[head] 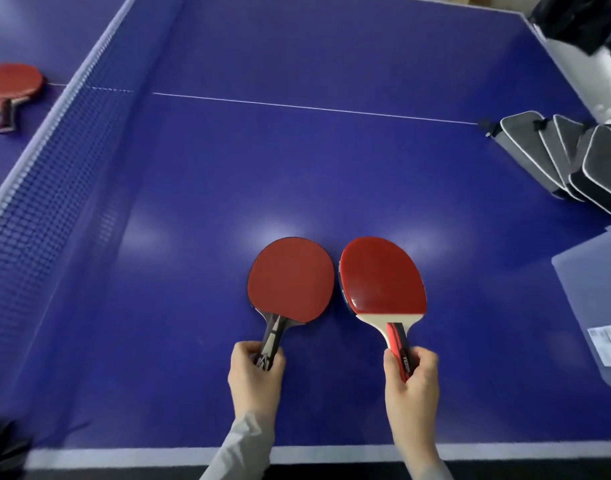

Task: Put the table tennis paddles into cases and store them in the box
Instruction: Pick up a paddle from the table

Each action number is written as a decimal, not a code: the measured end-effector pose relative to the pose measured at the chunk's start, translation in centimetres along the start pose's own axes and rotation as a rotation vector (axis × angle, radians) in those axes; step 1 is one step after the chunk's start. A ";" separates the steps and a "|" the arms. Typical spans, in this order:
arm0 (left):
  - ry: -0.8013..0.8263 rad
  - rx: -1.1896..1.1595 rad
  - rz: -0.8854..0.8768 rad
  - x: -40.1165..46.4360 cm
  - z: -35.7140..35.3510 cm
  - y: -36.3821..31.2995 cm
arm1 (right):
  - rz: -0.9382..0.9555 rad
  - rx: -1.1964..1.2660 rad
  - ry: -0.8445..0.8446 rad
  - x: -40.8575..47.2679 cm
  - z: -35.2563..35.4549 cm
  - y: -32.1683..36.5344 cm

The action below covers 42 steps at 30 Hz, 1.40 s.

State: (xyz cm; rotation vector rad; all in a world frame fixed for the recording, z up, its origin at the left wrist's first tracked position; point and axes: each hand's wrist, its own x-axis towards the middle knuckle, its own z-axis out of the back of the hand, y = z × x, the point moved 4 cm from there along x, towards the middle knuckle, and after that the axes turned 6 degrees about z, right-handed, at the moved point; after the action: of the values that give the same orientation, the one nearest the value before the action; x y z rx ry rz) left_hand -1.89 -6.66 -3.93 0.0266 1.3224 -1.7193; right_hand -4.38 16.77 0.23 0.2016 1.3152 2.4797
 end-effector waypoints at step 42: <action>0.809 -0.116 -0.063 -0.5 0.7 2.0 | 0.062 -0.166 0.192 -6.6 -9.1 5.2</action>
State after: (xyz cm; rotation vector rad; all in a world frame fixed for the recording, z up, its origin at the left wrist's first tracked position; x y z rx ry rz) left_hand 0.08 -6.84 -4.92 0.6805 2.0115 -1.7433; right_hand -1.76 4.69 -0.43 -0.0365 1.1811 2.7011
